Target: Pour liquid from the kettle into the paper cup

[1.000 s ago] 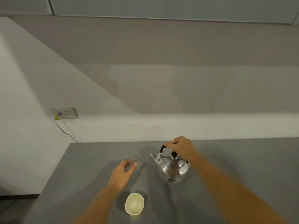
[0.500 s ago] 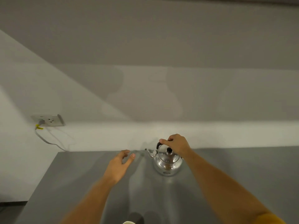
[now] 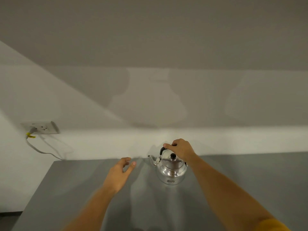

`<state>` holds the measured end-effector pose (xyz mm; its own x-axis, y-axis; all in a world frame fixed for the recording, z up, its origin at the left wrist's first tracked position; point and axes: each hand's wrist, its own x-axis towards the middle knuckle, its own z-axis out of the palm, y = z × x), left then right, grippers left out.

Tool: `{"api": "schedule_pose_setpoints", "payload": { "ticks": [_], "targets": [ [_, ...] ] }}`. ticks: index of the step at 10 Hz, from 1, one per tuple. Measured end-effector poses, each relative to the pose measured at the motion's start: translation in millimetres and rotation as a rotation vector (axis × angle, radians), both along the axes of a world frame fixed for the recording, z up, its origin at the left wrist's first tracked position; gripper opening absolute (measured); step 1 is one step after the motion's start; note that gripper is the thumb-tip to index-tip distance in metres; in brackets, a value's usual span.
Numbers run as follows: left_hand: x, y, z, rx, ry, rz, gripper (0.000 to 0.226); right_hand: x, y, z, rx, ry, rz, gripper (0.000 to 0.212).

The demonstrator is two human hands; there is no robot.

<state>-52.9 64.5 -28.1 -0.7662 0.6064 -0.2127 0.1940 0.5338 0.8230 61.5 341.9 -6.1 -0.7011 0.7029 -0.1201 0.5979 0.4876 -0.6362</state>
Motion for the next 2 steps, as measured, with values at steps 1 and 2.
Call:
{"api": "schedule_pose_setpoints", "payload": {
  "ticks": [1,2],
  "targets": [
    [2,-4,1,0.0,0.002,-0.001,0.054,2,0,0,0.032,-0.004,0.031,0.053],
    [9,-10,6,0.006,0.034,0.012,0.053,4,-7,11,0.112,0.014,0.069,0.039]
  ]
}}
